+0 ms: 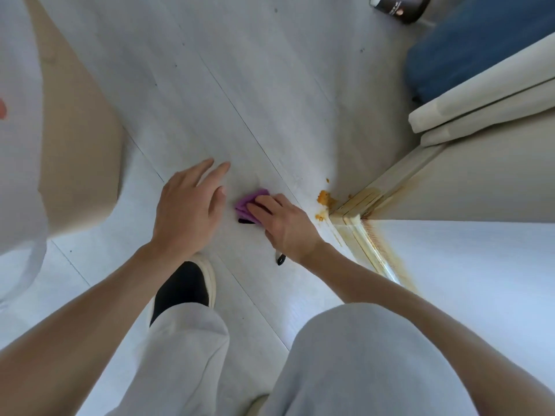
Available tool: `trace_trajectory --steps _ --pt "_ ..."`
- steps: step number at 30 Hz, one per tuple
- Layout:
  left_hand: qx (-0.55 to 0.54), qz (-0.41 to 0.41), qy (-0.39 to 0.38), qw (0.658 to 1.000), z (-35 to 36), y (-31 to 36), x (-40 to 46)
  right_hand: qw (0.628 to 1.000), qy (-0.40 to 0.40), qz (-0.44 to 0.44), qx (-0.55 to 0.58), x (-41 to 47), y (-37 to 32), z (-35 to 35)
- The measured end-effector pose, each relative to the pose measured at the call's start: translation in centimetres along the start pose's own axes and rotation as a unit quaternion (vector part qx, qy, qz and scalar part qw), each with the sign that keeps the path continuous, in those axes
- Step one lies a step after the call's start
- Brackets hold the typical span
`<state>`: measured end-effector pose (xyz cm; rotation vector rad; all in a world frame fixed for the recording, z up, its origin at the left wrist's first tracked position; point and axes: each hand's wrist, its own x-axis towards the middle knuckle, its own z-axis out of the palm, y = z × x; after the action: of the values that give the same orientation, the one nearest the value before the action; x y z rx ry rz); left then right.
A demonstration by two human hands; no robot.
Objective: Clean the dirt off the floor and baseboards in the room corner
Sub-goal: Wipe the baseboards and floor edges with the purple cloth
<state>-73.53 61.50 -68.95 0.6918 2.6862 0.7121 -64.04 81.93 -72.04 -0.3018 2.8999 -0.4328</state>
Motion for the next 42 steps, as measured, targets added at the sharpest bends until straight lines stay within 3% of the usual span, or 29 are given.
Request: trace_trajectory --steps 3,5,8,12,19,23,26,29,30,34,38,42 --pt "-0.024 -0.001 -0.002 1.000 -0.1 0.1 -0.2 0.985 -0.042 0.104 0.128 2.8 0.3 -4.9" --pt "-0.035 -0.001 -0.005 0.999 -0.1 0.1 -0.2 0.945 0.003 0.231 0.230 4.7 1.8 -8.6" --pt "-0.052 -0.010 -0.002 0.999 -0.4 0.2 0.0 0.934 0.109 0.307 0.146 6.9 6.5 -12.1" --pt "-0.068 -0.003 -0.006 0.998 -0.8 0.3 0.3 0.914 0.150 0.366 0.088 7.7 12.0 -12.5" --pt "-0.081 -0.009 -0.037 0.996 -1.2 -0.3 0.1 0.907 0.041 0.402 0.114 6.9 14.4 -5.6" --pt "-0.090 -0.015 -0.039 0.995 -1.9 -0.7 0.0 0.913 0.017 0.405 0.034 8.0 11.0 -2.9" --pt "-0.095 -0.012 -0.036 0.995 -1.7 -0.7 0.0 0.978 -0.019 0.208 0.011 8.3 4.3 -0.2" --pt "-0.102 -0.014 -0.037 0.994 -1.7 -0.3 0.2 0.996 -0.049 0.078 0.002 7.7 5.2 -0.2" --pt "-0.103 -0.013 -0.033 0.994 -1.7 -0.3 0.1 0.995 -0.044 0.085 -0.005 8.2 7.3 -0.9" --pt "-0.108 -0.022 -0.025 0.994 -2.1 -0.2 -0.7 0.960 -0.041 0.275 -0.022 9.5 13.4 -3.9" --pt "-0.118 -0.031 -0.021 0.992 -2.3 -0.1 -1.0 0.942 -0.049 0.303 -0.138 8.2 12.7 -5.6" --pt "-0.137 -0.040 -0.021 0.990 -2.7 0.1 -1.2 0.914 -0.078 0.360 -0.168 8.1 15.0 -8.0"
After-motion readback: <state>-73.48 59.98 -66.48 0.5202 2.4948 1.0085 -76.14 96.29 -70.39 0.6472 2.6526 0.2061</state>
